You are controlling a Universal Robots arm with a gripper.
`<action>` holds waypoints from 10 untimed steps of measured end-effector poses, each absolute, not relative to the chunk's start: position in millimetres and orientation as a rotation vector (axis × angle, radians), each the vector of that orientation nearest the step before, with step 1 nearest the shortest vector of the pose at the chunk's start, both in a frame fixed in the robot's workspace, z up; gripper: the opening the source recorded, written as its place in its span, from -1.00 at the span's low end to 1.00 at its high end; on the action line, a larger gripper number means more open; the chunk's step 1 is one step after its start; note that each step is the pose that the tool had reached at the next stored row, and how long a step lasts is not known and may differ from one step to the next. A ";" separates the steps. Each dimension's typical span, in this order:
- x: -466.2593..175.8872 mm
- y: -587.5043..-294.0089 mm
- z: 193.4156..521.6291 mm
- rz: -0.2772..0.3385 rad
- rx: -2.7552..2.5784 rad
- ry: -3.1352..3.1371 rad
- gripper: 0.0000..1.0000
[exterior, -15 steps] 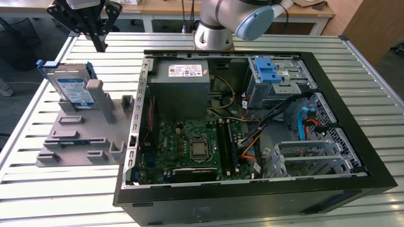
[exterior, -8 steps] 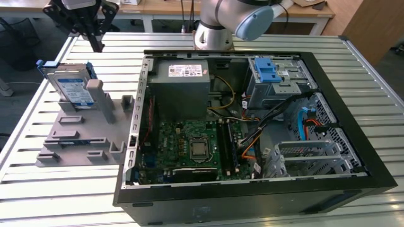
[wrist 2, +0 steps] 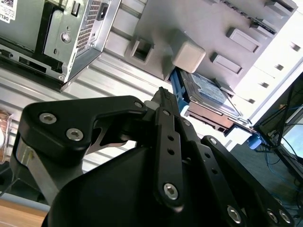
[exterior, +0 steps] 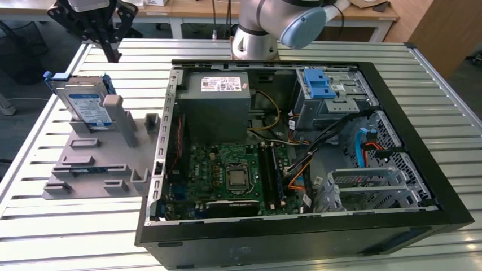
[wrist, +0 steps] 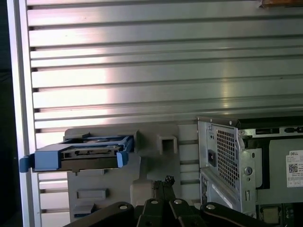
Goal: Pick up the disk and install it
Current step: 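Reach for the disk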
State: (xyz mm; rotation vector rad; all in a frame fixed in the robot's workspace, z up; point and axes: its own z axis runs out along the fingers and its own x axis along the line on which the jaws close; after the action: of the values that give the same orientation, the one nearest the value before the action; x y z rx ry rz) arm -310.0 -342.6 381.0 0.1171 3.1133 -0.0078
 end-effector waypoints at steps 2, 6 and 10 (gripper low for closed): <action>-312.2 -342.6 380.6 -0.008 0.117 3.113 -0.79; -316.4 -342.6 379.9 -0.008 0.117 3.113 -0.79; -321.1 -342.6 378.8 -0.008 0.117 3.113 -0.79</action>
State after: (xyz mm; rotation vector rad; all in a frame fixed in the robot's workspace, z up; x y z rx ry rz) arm -321.1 -342.6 378.8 0.1170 3.1132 -0.0077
